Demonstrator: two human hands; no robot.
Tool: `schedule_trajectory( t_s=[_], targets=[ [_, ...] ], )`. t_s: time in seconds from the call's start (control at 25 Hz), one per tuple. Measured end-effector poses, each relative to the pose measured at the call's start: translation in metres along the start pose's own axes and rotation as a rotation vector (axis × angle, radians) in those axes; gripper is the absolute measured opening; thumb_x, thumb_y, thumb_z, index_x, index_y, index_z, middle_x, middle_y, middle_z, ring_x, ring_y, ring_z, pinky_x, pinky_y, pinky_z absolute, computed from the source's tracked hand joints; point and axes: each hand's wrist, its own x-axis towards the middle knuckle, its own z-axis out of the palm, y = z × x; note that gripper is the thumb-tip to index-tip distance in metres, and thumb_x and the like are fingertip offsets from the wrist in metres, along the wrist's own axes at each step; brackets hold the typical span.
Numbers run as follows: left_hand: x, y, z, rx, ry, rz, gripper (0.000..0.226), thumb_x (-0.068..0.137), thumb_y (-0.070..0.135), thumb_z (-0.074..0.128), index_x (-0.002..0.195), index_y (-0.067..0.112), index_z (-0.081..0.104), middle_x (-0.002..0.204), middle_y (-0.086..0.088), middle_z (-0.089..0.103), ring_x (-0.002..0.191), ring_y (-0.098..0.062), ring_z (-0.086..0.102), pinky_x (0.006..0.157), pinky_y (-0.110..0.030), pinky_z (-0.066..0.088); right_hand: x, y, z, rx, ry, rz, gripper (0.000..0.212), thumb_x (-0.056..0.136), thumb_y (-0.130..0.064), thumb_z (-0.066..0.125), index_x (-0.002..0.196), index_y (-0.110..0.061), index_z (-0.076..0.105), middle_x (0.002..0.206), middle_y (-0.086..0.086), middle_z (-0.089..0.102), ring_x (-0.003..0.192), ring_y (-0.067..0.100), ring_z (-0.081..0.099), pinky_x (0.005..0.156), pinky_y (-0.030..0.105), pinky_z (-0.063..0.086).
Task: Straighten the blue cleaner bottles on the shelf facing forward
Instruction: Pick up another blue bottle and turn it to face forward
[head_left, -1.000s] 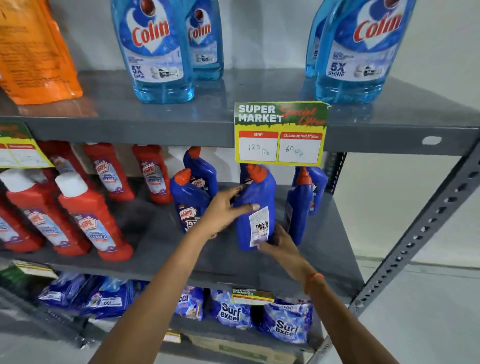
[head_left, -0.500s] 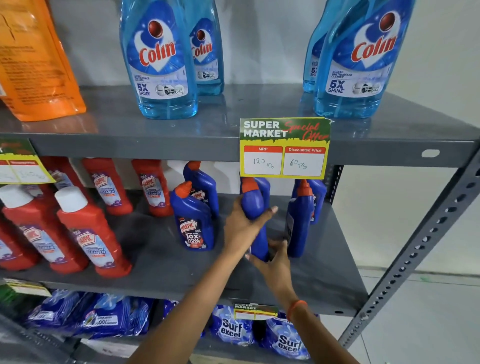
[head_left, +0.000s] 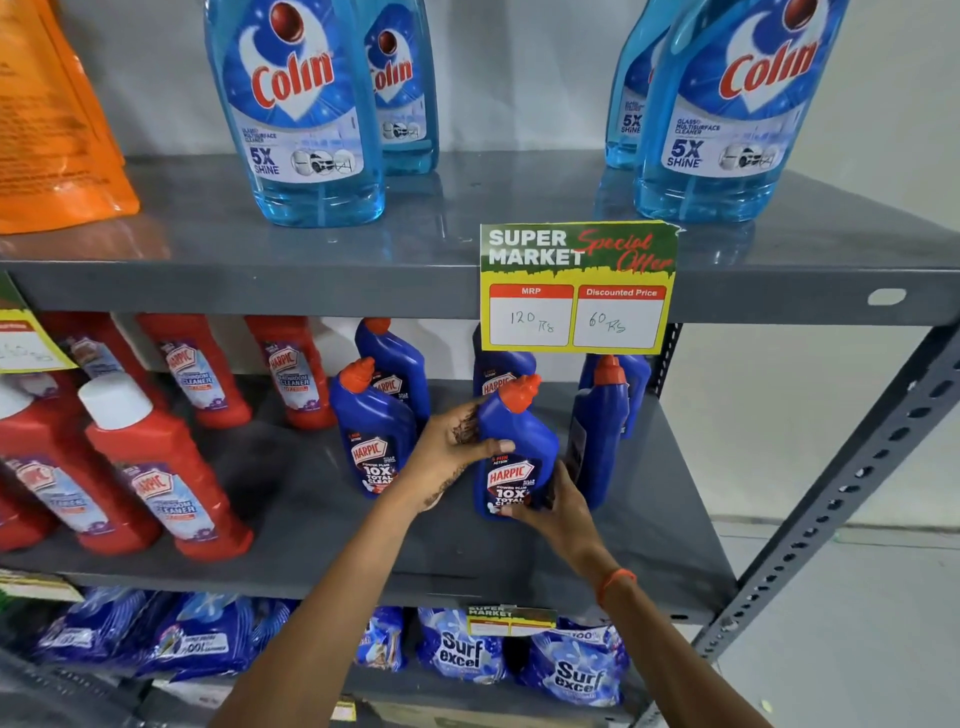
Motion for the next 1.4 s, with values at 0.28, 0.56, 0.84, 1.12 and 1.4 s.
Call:
schedule_trajectory(
  t_s=[0.28,0.56,0.84,1.12,1.4],
  targets=[
    [-0.005,-0.006,-0.013,0.005,-0.039,-0.041,0.055,0.079,-0.003,0.066,0.129,0.009,0.049,0.112,0.004,0.067,0.104,-0.006,0.065,0.080,-0.015,0.052,-0.002,0.006,0.015,-0.059,0.088,-0.037,0.055,0.063,-0.013,0.084,0.104,-0.022,0.048,0.108,0.010,0.066,0.098,0.021,0.063,0.083,0.029,0.054],
    [-0.024,0.006,0.008,0.396,0.126,0.108,0.099,0.074,0.030,0.075,0.148,0.021,0.010,0.153,0.008,0.023,0.140,-0.010,0.026,0.110,-0.021,0.035,-0.023,-0.007,0.012,-0.127,0.241,-0.153,0.049,0.068,-0.025,0.072,0.112,-0.017,0.053,0.107,0.006,0.059,0.099,0.020,0.059,0.087,0.034,0.051],
    [-0.031,0.027,0.084,0.636,0.189,0.559,0.070,0.088,0.013,0.057,0.146,0.011,0.016,0.155,0.000,0.017,0.144,-0.008,0.013,0.114,-0.009,0.012,-0.025,-0.014,-0.031,-0.103,0.649,-0.078,0.048,0.074,-0.010,0.072,0.117,-0.010,0.050,0.110,0.001,0.044,0.102,0.021,0.049,0.086,0.035,0.046],
    [0.023,0.016,0.114,0.530,0.007,0.035,0.072,0.090,0.002,0.049,0.147,0.010,0.007,0.158,-0.006,0.016,0.144,-0.020,0.020,0.112,-0.022,0.018,0.000,0.004,-0.050,-0.059,0.429,-0.051,0.034,0.076,-0.005,0.069,0.106,-0.010,0.055,0.095,0.009,0.061,0.079,0.020,0.055,0.066,0.013,0.043],
    [0.046,0.031,0.111,0.217,-0.148,0.099,0.063,0.074,0.012,0.076,0.127,0.025,0.042,0.122,0.018,0.051,0.109,0.002,0.051,0.088,-0.004,0.041,-0.022,-0.009,-0.083,0.150,0.299,-0.107,0.038,0.085,-0.005,0.062,0.117,-0.018,0.047,0.105,0.002,0.064,0.092,0.012,0.064,0.076,0.013,0.054]
  ],
)
